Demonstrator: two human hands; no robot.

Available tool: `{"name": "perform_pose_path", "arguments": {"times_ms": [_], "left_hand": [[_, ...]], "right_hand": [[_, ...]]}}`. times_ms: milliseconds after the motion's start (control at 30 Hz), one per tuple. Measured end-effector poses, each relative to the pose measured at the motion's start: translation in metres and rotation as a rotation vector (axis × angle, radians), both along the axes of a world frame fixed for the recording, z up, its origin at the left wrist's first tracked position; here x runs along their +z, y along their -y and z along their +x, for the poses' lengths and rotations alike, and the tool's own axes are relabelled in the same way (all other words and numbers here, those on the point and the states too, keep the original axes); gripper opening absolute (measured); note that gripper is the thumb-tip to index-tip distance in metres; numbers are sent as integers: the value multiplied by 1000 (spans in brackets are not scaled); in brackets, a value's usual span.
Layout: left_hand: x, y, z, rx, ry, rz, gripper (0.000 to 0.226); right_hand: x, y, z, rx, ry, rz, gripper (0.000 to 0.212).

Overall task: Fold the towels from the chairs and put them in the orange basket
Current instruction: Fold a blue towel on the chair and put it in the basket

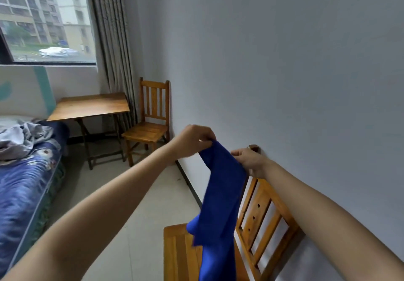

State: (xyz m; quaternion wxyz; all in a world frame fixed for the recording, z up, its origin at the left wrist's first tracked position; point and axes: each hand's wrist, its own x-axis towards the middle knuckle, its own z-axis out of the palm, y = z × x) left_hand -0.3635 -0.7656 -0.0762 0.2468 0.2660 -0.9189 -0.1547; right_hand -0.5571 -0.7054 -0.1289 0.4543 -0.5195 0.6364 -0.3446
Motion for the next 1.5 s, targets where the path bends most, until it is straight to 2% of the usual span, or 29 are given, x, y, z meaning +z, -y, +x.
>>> {"name": "perform_pose_path", "arguments": {"times_ms": [133, 233, 300, 433, 567, 667, 833, 1033, 1233, 1400, 1500], "left_hand": [[34, 10, -9, -6, 213, 73, 24], [40, 13, -24, 78, 239, 94, 25], [39, 15, -34, 128, 206, 78, 25], [34, 16, -48, 192, 160, 61, 27], [31, 19, -52, 200, 146, 74, 27], [31, 22, -48, 202, 138, 68, 27], [25, 25, -42, 172, 145, 44, 26], [26, 46, -12, 273, 2, 46, 29], [20, 78, 25, 393, -199, 100, 27], [5, 102, 53, 399, -229, 139, 23], [-8, 118, 72, 414, -200, 172, 21]], "right_hand": [[-16, -7, -2, -108, 256, -77, 15], [-9, -7, 9, -200, 317, -209, 22], [-3, -6, 21, -235, 200, -258, 25], [-5, 0, 40, -291, -194, -298, 32], [-4, 10, 49, -426, -427, -393, 44], [-4, 19, 51, -479, -573, -391, 37], [-2, 29, 50, -563, -696, -343, 21], [-25, 25, 40, -564, -548, -211, 22], [-50, 24, 17, -513, -505, -88, 11], [-60, 24, 2, -408, -486, -86, 16], [-55, 22, -9, -380, -417, -83, 10]]}}
